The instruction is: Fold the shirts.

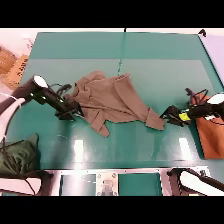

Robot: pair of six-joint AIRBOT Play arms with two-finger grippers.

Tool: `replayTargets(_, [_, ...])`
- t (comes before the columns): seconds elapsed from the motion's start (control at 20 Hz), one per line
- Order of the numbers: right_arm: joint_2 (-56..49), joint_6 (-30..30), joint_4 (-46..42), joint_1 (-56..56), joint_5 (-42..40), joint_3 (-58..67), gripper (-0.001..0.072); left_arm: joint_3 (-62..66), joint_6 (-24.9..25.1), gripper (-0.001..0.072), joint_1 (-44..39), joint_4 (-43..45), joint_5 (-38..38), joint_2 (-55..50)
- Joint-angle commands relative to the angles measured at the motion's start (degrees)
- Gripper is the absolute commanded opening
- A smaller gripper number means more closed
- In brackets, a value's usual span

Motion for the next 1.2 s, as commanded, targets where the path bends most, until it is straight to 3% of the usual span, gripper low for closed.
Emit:
replayTargets(0.0, [-4.68,-3.45,2.23,5.03,-1.53,0.11,0.0568,-3.69,-0.81,0.0709,-4.44,-3.26,14.01,-0.07])
replayTargets(0.1, [-5.84,-3.41,2.67,7.08,-2.21,0.31,0.0563,-3.69,-2.14,0.0687,-5.68,-3.82,17.18,-0.42])
replayTargets(0.2, [-5.84,-3.41,3.3,7.61,-1.73,0.57,0.0537,-3.67,-0.81,0.0166,-5.81,-3.76,15.76,-0.52])
replayTargets(0.25, [-5.84,-3.41,3.28,7.56,-1.07,1.03,0.0361,-3.67,0.28,0.0022,-5.81,-3.76,14.49,-0.46])
replayTargets(0.35, [-5.81,-3.43,3.3,7.58,1.07,2.67,0.0066,-3.39,1.64,0.0023,-5.79,-3.72,11.67,-0.07])
replayTargets(0.4, [-5.79,-3.43,3.32,7.58,2.21,3.89,0.0015,-2.47,2.19,0.0023,-5.68,-3.69,9.88,0.17])
replayTargets(0.75, [4.63,-3.34,11.02,7.52,8.15,27.3,0.0015,16.31,1.92,0.0023,-5.62,-1.44,4.81,16.41])
replayTargets(0.95, [11.82,-0.09,11.78,7.52,2.6,46.6,0.0015,37.16,1.97,0.0023,-5.62,2.27,5.22,26.82])
replayTargets(1.15, [18.62,1.46,11.69,7.52,-5.35,56.39,0.0016,57.37,1.99,0.0023,-5.64,6.58,5.11,31.39])
